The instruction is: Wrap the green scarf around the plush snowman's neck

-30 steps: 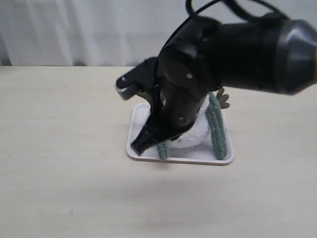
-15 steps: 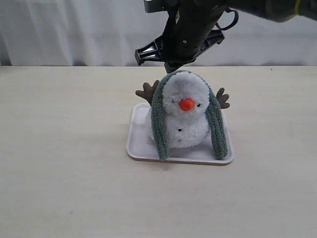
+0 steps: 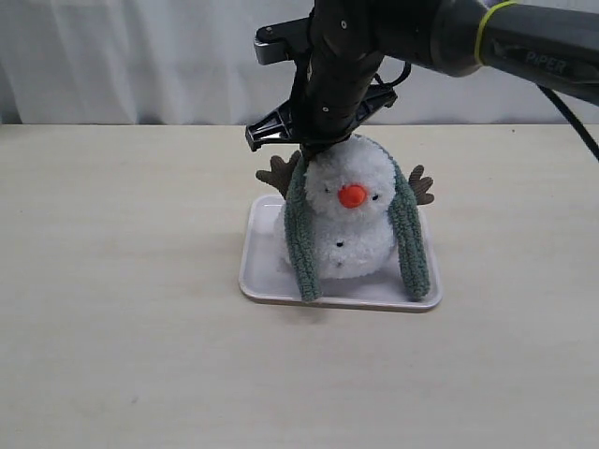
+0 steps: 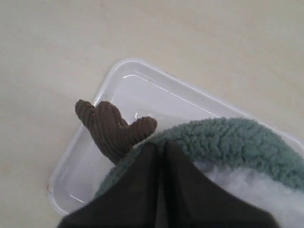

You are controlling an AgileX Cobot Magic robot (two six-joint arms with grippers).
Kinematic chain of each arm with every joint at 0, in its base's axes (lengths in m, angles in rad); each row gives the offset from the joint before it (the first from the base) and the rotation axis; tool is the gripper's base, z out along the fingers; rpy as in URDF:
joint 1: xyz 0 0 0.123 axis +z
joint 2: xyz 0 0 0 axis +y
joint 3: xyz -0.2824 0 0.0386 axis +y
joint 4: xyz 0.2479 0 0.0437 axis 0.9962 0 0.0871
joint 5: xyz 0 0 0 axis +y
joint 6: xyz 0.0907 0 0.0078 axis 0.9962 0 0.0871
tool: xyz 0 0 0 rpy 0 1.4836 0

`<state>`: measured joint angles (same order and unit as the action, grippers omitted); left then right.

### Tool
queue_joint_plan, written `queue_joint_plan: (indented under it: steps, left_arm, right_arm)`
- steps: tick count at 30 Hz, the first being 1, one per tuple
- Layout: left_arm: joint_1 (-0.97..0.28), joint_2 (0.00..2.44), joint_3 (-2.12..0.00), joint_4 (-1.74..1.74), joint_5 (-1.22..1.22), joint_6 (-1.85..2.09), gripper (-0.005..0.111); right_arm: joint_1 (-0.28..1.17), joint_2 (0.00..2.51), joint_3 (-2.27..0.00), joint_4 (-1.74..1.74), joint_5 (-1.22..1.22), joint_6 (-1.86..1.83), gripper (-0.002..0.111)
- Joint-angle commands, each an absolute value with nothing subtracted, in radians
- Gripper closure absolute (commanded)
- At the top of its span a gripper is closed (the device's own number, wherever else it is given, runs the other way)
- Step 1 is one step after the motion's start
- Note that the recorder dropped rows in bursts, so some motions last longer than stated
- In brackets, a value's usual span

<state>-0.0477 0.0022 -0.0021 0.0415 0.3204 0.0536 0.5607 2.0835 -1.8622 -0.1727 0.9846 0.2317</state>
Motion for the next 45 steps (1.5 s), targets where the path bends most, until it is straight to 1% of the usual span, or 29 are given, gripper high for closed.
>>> queue_joint_plan:
  steps: [1, 17, 26, 30, 37, 40, 45]
  left_arm:
    - [-0.046, 0.0, 0.0, 0.04, 0.31, 0.051, 0.107]
    - [-0.046, 0.0, 0.0, 0.04, 0.31, 0.051, 0.107]
    - [-0.046, 0.0, 0.0, 0.04, 0.31, 0.051, 0.107]
    - [-0.046, 0.0, 0.0, 0.04, 0.31, 0.051, 0.107]
    - [-0.046, 0.0, 0.0, 0.04, 0.31, 0.051, 0.107]
    - [-0.046, 0.0, 0.0, 0.04, 0.31, 0.051, 0.107]
    - [-0.046, 0.0, 0.0, 0.04, 0.31, 0.051, 0.107]
  right_arm:
    - [0.561, 2.103, -1.869, -0.166, 0.982, 0.216, 0.104]
    - [0.561, 2.133, -1.871, -0.159, 1.056, 0.17, 0.104]
    - [0.561, 2.03, -1.873, -0.148, 1.022, 0.095, 0.104]
    - [0.561, 1.977, -1.873, -0.21, 1.026, 0.108, 0.104]
    - [0.507, 1.993, -1.869, -0.266, 1.083, 0.224, 0.104]
    - [0.475, 2.02, -1.869, -0.204, 1.071, 0.225, 0.104]
    - [0.466, 2.06, -1.869, -0.127, 1.037, 0.166, 0.104]
